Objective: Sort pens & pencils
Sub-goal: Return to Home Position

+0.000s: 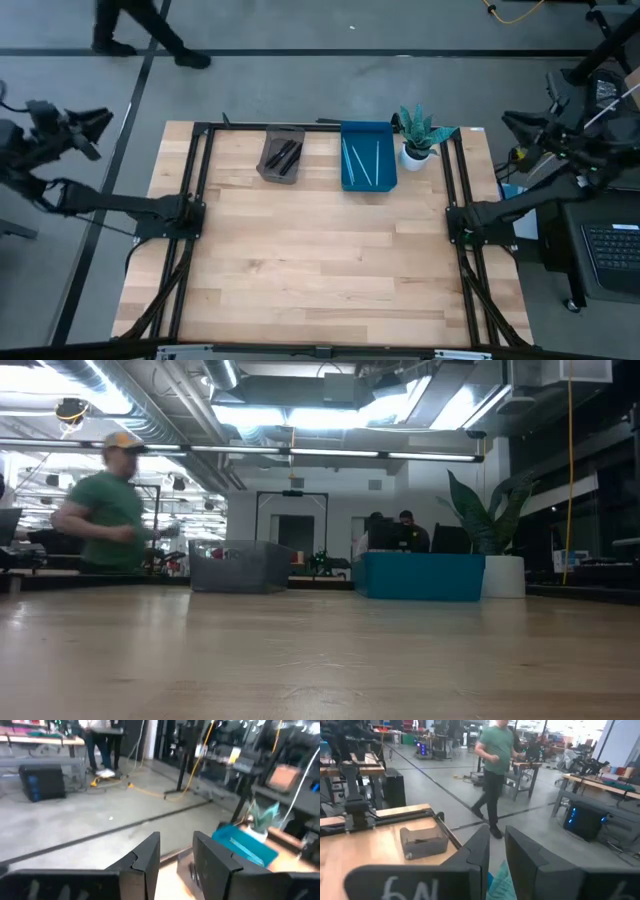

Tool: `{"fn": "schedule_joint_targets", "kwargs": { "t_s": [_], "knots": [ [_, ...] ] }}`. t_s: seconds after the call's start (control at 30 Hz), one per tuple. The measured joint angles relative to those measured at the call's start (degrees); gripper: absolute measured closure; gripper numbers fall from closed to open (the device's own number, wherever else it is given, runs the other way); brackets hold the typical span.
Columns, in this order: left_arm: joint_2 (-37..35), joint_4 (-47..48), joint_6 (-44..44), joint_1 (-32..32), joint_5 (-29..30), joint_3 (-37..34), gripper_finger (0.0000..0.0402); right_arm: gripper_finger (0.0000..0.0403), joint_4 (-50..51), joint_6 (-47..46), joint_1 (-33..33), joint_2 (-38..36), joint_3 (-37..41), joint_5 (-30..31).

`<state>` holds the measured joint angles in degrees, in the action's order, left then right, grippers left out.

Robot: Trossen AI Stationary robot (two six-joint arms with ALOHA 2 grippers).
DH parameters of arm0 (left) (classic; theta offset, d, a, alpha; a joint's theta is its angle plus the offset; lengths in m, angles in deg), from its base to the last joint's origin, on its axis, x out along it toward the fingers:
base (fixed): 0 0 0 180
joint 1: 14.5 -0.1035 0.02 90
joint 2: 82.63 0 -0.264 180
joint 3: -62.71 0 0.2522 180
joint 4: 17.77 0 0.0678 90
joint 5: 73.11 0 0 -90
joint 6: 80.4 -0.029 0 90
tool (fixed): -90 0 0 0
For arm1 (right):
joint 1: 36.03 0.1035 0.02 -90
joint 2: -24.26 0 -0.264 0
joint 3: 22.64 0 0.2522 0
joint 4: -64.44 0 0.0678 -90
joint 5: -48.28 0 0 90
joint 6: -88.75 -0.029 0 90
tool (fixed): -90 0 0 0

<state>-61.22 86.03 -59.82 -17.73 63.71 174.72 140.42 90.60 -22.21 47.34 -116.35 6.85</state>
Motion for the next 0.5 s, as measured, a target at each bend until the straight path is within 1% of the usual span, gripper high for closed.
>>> {"fn": "schedule_joint_targets", "kwargs": {
  "t_s": [0.07,0.17,0.23,0.3,0.37,0.43,0.5],
  "knots": [
    [0.00,0.01,-0.11,-3.33,-4.46,-2.12,0.0292,0.0340,-2.57,1.51,-2.64,-0.07,2.16,-3.50],
    [-0.03,-1.14,-0.19,-7.06,-9.66,-5.38,0.0292,0.0340,-4.84,3.08,-5.46,-0.10,6.16,-8.85],
    [-0.42,-4.24,-1.23,-8.48,-12.57,-8.36,0.0293,0.0340,-7.16,3.05,-6.54,-0.86,9.20,-12.16],
    [-1.53,-9.26,-2.98,-9.44,-16.10,-12.35,0.0298,0.0340,-9.80,3.07,-7.08,-2.19,12.83,-15.37],
    [-3.05,-13.57,-4.63,-9.92,-19.76,-16.93,0.0308,0.0340,-12.60,3.00,-7.20,-3.97,17.15,-17.32],
    [-5.38,-16.05,-4.68,-10.26,-20.41,-21.87,0.0320,0.0340,-16.25,2.77,-7.25,-6.74,21.63,-17.69],
    [-8.80,-19.80,-4.66,-10.67,-20.85,-26.91,0.0332,0.0340,-21.03,2.89,-7.25,-10.18,26.48,-19.68]
  ]
}}
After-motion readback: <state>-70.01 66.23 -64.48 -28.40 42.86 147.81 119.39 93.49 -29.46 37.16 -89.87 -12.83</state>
